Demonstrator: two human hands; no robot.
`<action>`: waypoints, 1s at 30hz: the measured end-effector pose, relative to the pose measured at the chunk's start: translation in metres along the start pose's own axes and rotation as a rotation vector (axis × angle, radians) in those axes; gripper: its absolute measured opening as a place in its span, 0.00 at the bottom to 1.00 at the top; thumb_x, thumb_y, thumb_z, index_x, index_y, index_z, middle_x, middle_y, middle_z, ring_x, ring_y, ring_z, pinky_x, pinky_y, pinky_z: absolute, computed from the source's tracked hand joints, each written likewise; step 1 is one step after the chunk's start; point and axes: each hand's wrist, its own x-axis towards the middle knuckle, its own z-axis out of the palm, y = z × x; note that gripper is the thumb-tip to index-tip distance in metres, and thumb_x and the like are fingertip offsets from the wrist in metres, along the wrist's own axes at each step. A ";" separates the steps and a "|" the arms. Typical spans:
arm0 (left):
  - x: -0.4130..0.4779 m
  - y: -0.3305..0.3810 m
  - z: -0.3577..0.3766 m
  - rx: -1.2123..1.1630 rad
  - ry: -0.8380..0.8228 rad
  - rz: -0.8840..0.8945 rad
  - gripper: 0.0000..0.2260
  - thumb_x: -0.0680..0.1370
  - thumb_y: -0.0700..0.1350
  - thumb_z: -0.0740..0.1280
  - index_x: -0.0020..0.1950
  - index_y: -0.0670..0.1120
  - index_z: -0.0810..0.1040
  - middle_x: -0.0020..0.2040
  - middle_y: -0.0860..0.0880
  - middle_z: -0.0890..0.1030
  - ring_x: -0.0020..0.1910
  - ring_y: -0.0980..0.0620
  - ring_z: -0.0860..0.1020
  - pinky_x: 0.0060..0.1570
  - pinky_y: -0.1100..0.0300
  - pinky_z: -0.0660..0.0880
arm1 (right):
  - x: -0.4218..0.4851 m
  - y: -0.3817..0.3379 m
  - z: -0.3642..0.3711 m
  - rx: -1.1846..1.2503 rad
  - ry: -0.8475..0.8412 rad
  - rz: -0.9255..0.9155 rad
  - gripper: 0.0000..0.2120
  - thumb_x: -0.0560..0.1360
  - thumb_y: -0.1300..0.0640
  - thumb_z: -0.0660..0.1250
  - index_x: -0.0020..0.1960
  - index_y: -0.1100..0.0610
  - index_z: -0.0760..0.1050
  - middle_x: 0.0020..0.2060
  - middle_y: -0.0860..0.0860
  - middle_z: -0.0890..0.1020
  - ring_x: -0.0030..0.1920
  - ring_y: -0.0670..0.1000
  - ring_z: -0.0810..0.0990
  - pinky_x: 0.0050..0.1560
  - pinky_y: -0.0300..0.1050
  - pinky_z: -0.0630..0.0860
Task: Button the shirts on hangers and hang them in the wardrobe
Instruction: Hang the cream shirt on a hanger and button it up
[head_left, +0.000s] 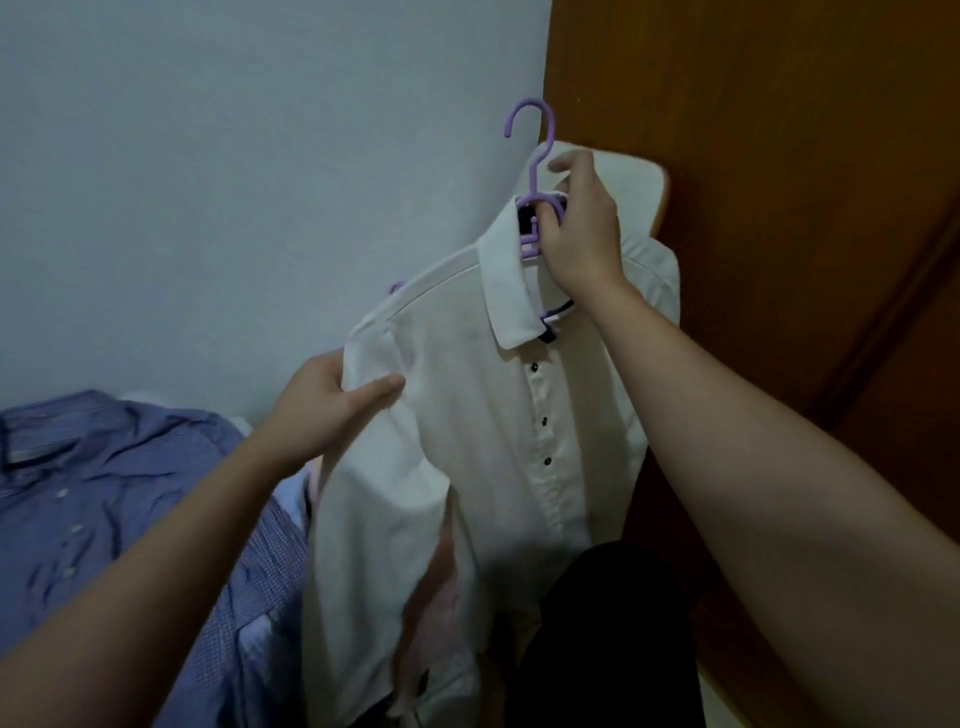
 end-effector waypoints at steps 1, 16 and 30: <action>0.000 -0.007 0.002 0.038 -0.092 -0.058 0.04 0.75 0.51 0.75 0.47 0.55 0.83 0.40 0.64 0.85 0.41 0.64 0.83 0.43 0.59 0.79 | -0.004 0.008 0.005 0.005 -0.029 0.014 0.14 0.78 0.62 0.64 0.63 0.56 0.69 0.56 0.52 0.79 0.50 0.51 0.79 0.48 0.43 0.77; 0.042 -0.063 -0.001 -0.046 -0.249 -0.444 0.16 0.72 0.51 0.78 0.56 0.47 0.82 0.51 0.44 0.86 0.46 0.46 0.85 0.42 0.50 0.83 | -0.016 0.057 0.076 0.132 -0.327 0.235 0.09 0.69 0.62 0.76 0.41 0.54 0.76 0.34 0.47 0.78 0.38 0.48 0.76 0.41 0.40 0.72; 0.098 -0.104 -0.004 0.064 0.229 -0.044 0.14 0.81 0.51 0.68 0.42 0.41 0.77 0.33 0.48 0.75 0.33 0.56 0.70 0.36 0.57 0.67 | -0.010 0.056 0.151 0.156 -0.165 0.004 0.08 0.68 0.67 0.67 0.43 0.55 0.77 0.43 0.51 0.77 0.40 0.50 0.76 0.41 0.36 0.71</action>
